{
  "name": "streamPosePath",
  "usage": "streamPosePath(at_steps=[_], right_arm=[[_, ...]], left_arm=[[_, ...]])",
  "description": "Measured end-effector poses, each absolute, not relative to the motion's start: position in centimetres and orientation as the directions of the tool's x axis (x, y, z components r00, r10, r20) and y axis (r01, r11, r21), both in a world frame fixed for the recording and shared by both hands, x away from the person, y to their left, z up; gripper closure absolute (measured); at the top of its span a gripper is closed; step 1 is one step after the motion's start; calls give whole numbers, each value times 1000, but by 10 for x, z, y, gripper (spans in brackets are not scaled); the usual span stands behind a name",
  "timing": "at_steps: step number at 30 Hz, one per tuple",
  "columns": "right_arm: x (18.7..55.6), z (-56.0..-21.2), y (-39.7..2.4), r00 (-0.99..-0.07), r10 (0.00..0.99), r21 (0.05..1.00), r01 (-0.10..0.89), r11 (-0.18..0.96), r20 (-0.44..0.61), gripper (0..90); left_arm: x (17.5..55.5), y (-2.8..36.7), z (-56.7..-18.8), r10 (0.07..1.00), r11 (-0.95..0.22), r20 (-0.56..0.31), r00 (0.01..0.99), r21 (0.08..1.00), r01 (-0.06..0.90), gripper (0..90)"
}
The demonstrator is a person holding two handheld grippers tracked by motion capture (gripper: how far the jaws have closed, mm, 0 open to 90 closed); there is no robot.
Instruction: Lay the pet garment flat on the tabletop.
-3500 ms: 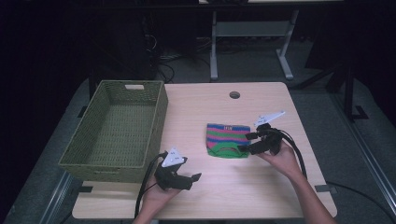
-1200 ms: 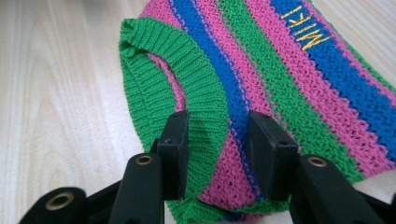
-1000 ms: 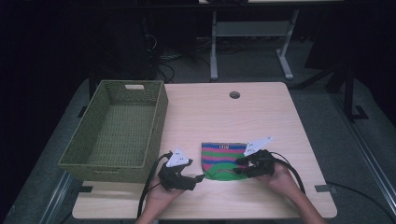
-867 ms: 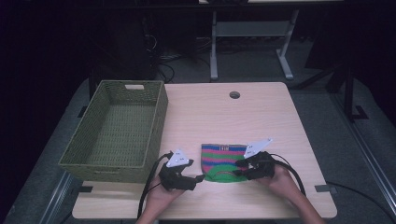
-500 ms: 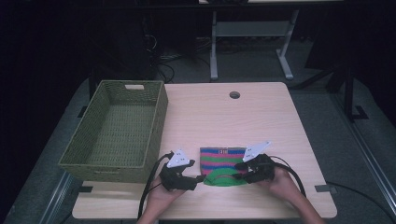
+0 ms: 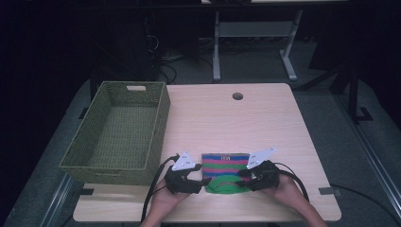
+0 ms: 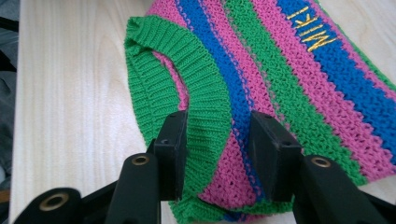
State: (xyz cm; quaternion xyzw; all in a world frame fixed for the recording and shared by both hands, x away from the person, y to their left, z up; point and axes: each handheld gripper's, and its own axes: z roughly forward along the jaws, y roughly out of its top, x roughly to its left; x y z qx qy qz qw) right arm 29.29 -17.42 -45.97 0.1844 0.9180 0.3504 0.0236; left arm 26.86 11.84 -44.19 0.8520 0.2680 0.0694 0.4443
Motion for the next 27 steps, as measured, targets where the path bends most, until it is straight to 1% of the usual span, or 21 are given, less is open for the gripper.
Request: streamPosePath(at_steps=[7,9,10,11,15,16,19,24,25,27], right_arm=[[287,-461,-175,-935,346,666,308,679,80,555],[286,-461,-175,-928,357,668,334,664,109,543],[287,-461,-176,-929,353,671,332,663,110,528],[287,-461,-176,-924,359,671,351,652,134,518],[288,-458,-179,-923,357,676,353,647,140,504],[287,-458,-180,-918,365,675,367,640,154,503],[287,-458,-183,-924,356,677,353,646,143,506],[280,-455,-185,-928,343,679,346,647,145,544],[280,-455,-186,-936,328,678,324,660,128,556],[278,-454,-186,-936,327,677,327,660,132,560]], left_arm=[[266,111,-443,480,-491,-107,871,789,368,436],[265,108,-443,470,-497,-114,875,785,369,441],[265,107,-444,466,-496,-123,876,784,373,442],[265,107,-444,461,-495,-128,878,784,374,445],[265,103,-443,445,-514,-116,888,779,359,455],[264,102,-444,444,-517,-117,888,776,361,458],[265,102,-445,438,-531,-111,892,769,357,463],[266,99,-447,419,-569,-92,903,748,340,480],[265,99,-448,416,-573,-93,904,745,341,483],[265,99,-448,411,-582,-84,908,742,332,496]])
